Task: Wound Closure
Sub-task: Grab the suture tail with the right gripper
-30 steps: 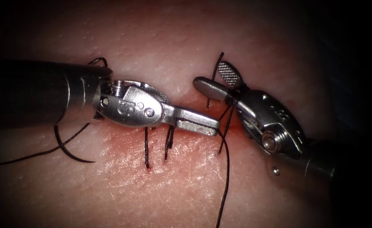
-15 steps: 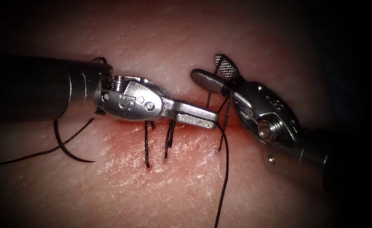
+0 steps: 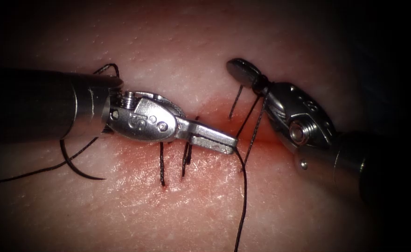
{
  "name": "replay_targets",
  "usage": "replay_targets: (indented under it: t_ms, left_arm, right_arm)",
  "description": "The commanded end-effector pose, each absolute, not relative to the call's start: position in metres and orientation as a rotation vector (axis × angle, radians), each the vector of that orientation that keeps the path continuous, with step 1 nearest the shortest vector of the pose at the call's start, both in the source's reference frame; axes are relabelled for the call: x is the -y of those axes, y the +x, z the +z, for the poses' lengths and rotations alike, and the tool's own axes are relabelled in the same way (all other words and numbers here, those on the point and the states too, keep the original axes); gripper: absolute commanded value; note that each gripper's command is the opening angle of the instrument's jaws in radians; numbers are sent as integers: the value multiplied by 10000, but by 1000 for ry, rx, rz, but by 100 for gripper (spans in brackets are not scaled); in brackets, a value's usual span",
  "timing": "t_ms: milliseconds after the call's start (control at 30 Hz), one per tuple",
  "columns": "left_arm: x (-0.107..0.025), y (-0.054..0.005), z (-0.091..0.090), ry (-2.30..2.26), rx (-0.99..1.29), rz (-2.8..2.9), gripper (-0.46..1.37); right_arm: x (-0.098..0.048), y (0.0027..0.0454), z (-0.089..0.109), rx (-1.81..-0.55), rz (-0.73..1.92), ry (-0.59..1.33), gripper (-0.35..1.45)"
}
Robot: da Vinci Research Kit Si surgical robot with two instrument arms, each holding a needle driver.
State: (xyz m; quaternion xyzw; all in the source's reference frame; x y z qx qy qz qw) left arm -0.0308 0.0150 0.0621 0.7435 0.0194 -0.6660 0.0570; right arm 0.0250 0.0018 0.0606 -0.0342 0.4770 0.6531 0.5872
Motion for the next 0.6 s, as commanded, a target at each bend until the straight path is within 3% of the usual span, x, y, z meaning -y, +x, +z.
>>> replay_targets:
  t_ms: [33, 600]
  left_arm:
    - [-150, -308, 621, 2250, -66, -2016, -35]
    - [-148, -307, 622, 2252, -72, -2019, -35]
  right_arm:
    - [-18, 250, 605, -1110, 1522, -84, -35]
    - [-10, 254, 594, -1133, 1509, -71, -35]
